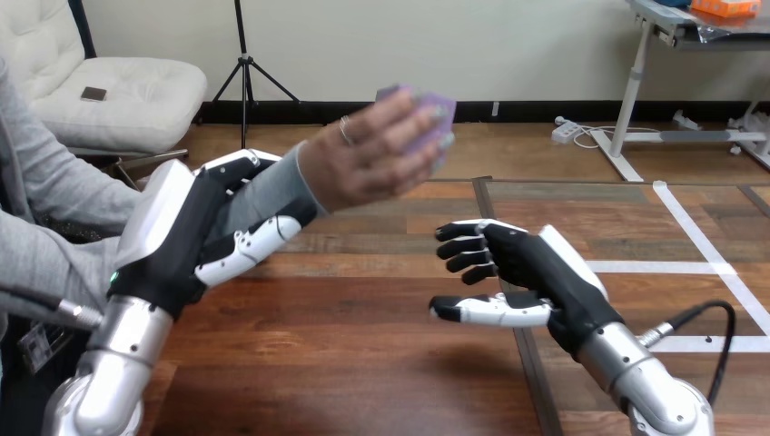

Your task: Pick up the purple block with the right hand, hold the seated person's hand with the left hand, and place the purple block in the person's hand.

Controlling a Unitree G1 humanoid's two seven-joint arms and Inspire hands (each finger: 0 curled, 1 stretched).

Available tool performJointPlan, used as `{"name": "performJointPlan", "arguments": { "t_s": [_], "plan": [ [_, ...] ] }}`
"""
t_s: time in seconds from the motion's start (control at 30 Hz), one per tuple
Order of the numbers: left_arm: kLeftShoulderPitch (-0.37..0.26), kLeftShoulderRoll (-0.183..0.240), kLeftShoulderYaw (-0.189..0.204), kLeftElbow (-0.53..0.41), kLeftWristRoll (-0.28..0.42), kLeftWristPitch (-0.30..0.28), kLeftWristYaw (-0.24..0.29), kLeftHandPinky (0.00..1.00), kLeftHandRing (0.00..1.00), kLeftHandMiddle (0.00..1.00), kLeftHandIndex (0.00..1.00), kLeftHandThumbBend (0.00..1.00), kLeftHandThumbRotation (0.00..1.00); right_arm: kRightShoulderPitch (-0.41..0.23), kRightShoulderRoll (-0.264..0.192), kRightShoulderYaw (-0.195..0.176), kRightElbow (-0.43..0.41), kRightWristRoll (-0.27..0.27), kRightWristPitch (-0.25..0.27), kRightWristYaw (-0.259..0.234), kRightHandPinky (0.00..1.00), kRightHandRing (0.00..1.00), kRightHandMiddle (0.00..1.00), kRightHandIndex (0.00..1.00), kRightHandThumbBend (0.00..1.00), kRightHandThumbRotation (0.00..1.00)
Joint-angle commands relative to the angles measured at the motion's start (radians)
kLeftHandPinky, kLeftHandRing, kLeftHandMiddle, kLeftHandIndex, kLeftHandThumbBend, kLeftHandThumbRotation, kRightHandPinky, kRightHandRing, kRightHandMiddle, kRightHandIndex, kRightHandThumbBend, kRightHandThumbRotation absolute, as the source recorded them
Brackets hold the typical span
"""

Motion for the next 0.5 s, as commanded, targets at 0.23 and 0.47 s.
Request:
{"name": "performJointPlan", "arguments": {
  "t_s": [0.23, 0.47],
  "plan": [
    [0.048, -0.031, 0.028, -0.031, -0.124, -0.086, -0.074, 0.53, 0.65, 0.70, 0.68, 0.68, 0.82, 0.012, -0.014, -0.049, -0.064, 0.028, -0.056, -0.008, 0.67, 0.72, 0.74, 0.76, 0.91, 0.50],
    [0.086, -0.066, 0.034, -0.033, -0.160, -0.119, -0.081, 0.56, 0.68, 0.71, 0.68, 0.68, 0.85, 0.041, -0.010, -0.058, -0.084, 0.027, -0.067, -0.013, 0.66, 0.71, 0.74, 0.76, 0.89, 0.62]
  ]
}}
